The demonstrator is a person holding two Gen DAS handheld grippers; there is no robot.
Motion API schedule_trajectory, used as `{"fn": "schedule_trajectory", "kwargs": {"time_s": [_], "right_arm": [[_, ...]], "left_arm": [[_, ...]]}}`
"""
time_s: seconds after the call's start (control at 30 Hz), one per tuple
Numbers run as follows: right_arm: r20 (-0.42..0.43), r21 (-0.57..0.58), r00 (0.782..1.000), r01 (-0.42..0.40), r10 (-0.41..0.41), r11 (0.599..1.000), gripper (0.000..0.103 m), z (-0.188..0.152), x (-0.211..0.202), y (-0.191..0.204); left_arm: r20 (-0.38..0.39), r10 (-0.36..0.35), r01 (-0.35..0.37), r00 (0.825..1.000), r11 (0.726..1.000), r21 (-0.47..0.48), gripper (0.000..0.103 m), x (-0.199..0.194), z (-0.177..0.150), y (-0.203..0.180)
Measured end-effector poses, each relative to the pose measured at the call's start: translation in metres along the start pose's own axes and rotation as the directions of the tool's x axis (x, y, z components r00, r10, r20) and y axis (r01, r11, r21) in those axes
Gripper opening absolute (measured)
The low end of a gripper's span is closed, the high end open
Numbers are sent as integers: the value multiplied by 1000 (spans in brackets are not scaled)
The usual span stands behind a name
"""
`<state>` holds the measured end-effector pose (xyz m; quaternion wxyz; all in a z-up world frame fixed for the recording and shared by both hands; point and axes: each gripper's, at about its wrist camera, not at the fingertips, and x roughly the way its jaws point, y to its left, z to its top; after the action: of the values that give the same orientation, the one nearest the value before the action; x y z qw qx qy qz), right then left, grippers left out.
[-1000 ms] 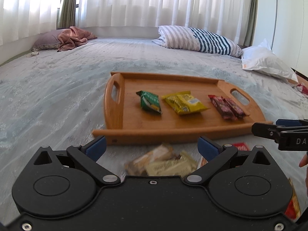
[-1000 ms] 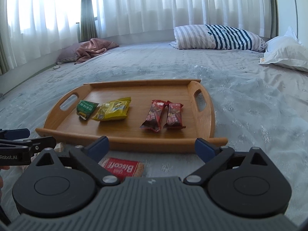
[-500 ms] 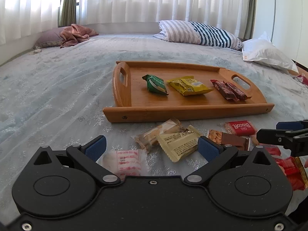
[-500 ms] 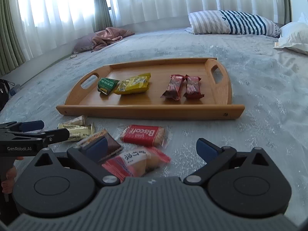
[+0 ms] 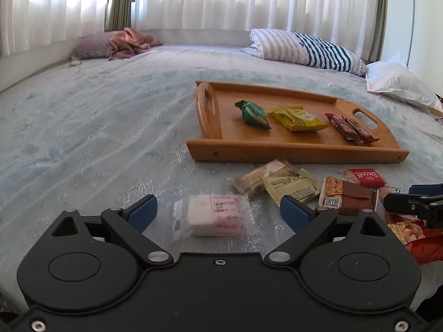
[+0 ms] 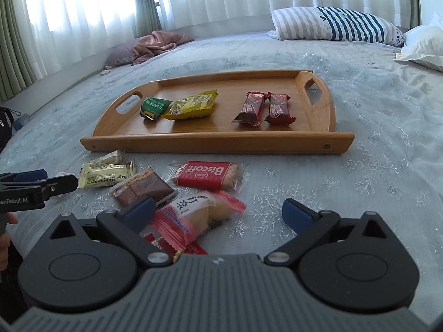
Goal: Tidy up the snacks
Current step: 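Move both grippers toward the remaining snacks beside the tray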
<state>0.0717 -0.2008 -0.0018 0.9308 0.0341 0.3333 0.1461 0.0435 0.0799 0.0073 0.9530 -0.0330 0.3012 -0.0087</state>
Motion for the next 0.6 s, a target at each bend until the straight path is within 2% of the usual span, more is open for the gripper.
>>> {"fn": "schedule_trajectory", "kwargs": {"time_s": [0.1, 0.17, 0.27, 0.6], "right_arm": [[4, -22, 1000, 10, -9, 1000, 103, -1, 1, 5], [4, -35, 1000, 13, -12, 999, 103, -1, 1, 7], [4, -45, 1000, 13, -13, 999, 103, -2, 2, 10], [5, -52, 1000, 10, -10, 999, 102, -3, 4, 13]], "left_arm": [[-9, -3, 3, 1000, 1000, -13, 90, 3, -2, 0], [-14, -5, 5, 1000, 1000, -11, 82, 4, -3, -1], [-21, -11, 11, 1000, 1000, -11, 76, 6, -3, -3], [-24, 12, -12, 1000, 1000, 2, 64, 8, -3, -6]]}}
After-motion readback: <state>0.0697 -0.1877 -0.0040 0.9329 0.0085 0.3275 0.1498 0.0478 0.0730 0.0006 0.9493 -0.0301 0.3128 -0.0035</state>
